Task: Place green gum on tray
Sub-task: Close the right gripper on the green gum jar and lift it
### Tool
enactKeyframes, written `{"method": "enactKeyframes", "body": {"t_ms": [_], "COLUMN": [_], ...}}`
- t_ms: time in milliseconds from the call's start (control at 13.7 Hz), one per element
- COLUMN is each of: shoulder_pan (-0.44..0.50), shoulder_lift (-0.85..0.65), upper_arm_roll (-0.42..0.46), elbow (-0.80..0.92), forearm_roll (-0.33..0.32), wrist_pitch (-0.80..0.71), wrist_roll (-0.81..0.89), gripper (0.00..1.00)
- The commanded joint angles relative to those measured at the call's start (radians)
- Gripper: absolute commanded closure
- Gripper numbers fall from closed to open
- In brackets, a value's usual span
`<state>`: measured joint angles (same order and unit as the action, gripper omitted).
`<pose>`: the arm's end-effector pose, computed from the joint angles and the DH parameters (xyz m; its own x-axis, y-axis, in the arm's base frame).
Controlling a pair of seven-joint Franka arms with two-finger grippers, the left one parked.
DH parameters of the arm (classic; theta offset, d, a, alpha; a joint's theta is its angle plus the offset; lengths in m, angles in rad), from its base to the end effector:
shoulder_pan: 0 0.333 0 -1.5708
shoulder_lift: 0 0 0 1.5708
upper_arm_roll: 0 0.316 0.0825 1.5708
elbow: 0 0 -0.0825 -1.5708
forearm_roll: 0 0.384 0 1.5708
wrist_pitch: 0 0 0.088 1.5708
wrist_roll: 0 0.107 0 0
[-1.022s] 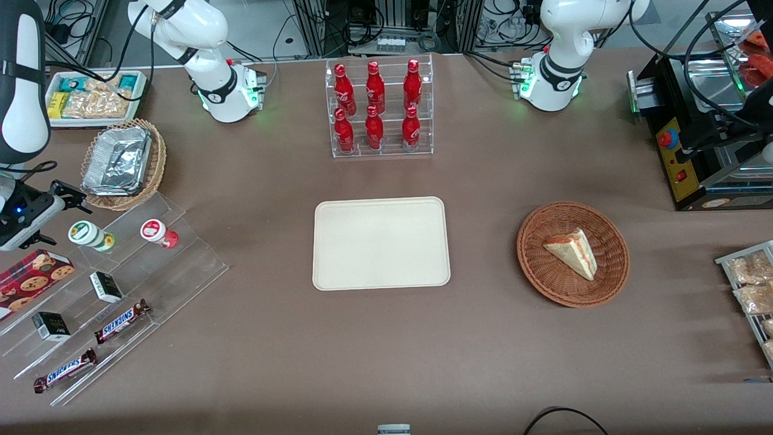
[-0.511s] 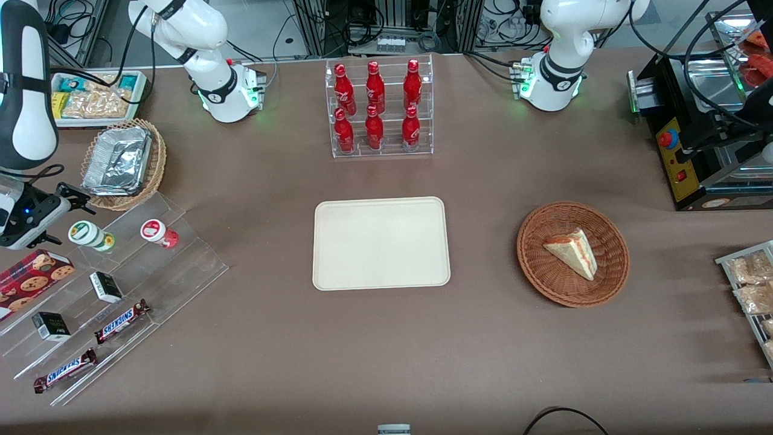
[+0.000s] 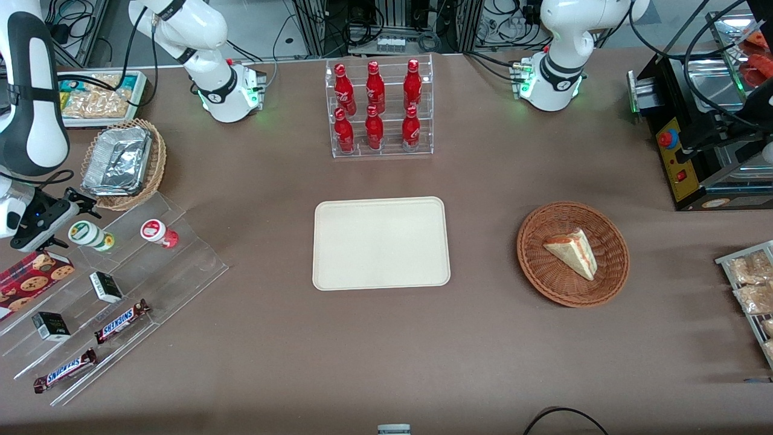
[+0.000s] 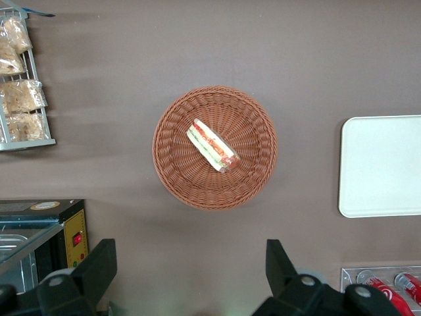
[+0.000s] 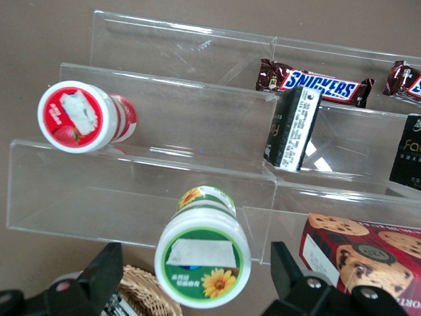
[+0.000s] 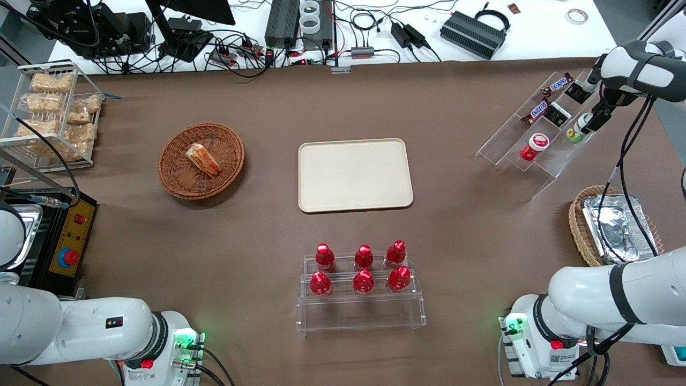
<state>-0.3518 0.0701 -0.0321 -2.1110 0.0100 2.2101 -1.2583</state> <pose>0.5171 -0.2083 0.3856 0.6456 0.7635 0.0146 0.7631 -0.6458 0.0258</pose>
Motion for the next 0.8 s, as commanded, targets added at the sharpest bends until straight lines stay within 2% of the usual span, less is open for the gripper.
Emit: {"method": "enactKeyframes", "body": {"t_ms": [0, 73, 146, 438, 730], "shoulder_pan": [-0.006, -0.006, -0.004, 0.005, 0.063], "shoulder_lift": [0.008, 0.010, 0.010, -0.006, -0.006], "upper_arm_roll": [0.001, 0.001, 0.001, 0.006, 0.012], "elbow": [-0.018, -0.018, -0.017, 0.000, 0.137], "forearm_roll": [0.018, 0.018, 0.016, 0.016, 0.015], "wrist_pitch": [0.049, 0.049, 0.049, 0.030, -0.142], "wrist_roll": [-0.024, -0.024, -0.024, -0.006, 0.086], "gripper": [0.25, 0.66, 1.00, 1.00, 1.00]}}
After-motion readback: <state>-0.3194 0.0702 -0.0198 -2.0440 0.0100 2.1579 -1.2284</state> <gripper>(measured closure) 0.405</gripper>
